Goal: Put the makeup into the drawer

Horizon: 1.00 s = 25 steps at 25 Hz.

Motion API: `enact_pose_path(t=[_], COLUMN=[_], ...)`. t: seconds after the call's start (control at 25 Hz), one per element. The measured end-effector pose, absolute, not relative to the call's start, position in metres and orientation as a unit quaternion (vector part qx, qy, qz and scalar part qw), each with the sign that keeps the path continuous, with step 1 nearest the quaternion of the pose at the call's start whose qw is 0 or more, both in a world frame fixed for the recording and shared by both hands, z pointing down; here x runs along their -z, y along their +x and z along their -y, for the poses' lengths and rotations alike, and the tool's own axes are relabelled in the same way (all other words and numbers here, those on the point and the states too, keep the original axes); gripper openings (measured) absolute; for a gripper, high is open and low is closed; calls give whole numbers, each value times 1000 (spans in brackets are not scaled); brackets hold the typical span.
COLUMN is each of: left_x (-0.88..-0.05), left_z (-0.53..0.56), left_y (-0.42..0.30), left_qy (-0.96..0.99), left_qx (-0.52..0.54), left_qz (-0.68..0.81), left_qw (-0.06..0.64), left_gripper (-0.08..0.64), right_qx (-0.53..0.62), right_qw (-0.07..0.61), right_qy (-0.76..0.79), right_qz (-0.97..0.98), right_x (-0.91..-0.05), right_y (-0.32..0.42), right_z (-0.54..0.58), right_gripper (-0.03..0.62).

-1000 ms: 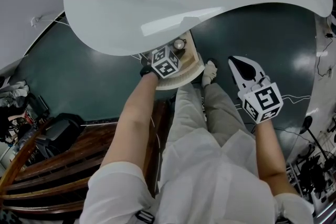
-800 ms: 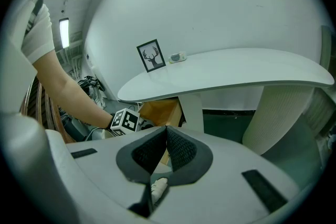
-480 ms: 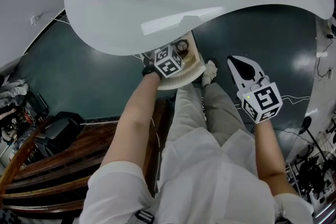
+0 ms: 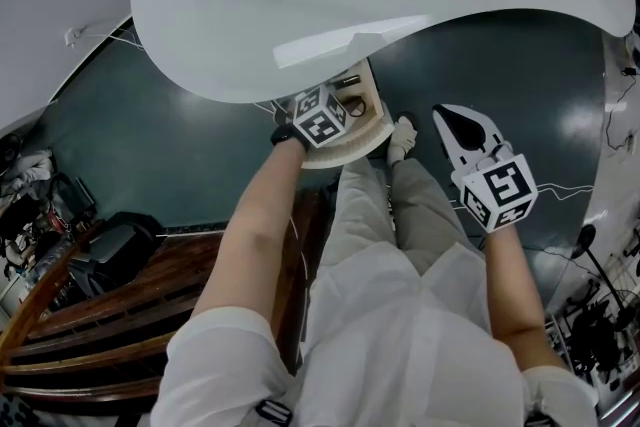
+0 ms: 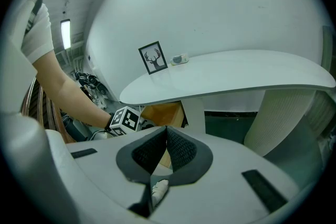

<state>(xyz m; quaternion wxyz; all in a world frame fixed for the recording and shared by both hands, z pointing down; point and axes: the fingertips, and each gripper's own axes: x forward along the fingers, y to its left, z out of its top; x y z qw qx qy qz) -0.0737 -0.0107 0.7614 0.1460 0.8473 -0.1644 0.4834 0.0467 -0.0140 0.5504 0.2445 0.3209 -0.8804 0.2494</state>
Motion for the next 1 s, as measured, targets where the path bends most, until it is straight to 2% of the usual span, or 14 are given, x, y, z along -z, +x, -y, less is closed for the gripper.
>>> enact_pose_path(t=[0.4,0.84,1.0], left_x=[-737,-674,-644], left_z=[8,-4,-8], left_y=[-75,-70,-65], left_qy=[851,867,875], left_qx=[-477,-440,-425], left_qz=[166,168,177], left_qw=[147,161,152], left_gripper=[265,76,52], right_qx=[-243,-224,-216], right_qw=[240,232,229], right_qy=[316,312,313], right_qz=[885,894,896], right_x=[-538,-508,-492], right_y=[43,40,42], right_z=[15,14,11], right_gripper=[9,9,9])
